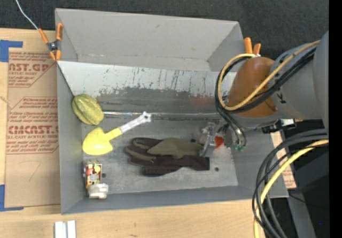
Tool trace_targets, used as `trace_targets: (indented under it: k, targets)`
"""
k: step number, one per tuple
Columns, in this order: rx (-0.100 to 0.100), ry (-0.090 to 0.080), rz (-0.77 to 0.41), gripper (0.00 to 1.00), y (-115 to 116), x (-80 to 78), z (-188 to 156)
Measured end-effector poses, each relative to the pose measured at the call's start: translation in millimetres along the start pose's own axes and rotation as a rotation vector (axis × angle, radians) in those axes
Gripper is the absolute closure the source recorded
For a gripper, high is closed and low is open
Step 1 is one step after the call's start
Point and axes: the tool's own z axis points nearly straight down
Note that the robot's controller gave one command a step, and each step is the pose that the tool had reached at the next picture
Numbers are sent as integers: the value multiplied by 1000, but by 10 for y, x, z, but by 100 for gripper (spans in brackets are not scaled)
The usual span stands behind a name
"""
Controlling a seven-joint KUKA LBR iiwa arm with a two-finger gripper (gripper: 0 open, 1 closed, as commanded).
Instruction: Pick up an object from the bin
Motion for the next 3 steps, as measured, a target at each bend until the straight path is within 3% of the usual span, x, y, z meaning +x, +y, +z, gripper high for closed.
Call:
trace_targets:
  k: [1, 2, 3]
  targets:
    - [-1, 5, 18, 100, 15, 13, -724]
    - [1, -1, 26, 100, 98, -32, 11]
    - [1, -1, 26, 100, 99, -32, 11]
